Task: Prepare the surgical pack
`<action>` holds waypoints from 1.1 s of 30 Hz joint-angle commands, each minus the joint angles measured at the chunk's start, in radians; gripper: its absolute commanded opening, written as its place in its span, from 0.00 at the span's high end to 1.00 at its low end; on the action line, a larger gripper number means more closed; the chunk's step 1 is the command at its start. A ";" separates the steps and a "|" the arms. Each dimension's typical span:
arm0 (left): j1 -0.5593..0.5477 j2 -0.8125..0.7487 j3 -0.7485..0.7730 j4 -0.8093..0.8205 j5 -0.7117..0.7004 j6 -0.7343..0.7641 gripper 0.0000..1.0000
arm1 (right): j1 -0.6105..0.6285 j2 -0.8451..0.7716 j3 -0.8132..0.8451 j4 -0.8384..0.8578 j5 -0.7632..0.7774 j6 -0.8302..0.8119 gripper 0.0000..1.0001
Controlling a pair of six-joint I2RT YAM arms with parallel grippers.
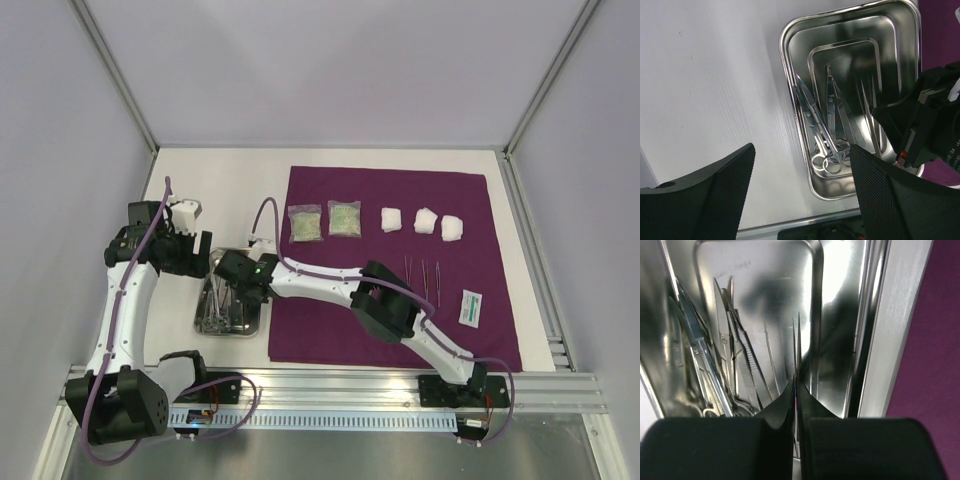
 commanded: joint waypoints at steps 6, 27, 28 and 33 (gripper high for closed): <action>0.004 0.007 -0.002 0.020 0.009 -0.019 0.15 | 0.007 0.040 0.087 -0.028 0.017 0.024 1.00; 0.004 0.012 0.012 0.006 0.007 -0.013 0.15 | 0.005 -0.145 -0.045 0.244 0.061 -0.146 0.85; 0.004 0.010 0.021 0.003 0.003 -0.013 0.15 | 0.005 -0.177 -0.077 0.282 0.070 -0.185 0.85; 0.004 -0.027 0.043 -0.029 -0.011 -0.002 0.15 | 0.001 -0.470 -0.330 0.486 0.154 -0.425 0.81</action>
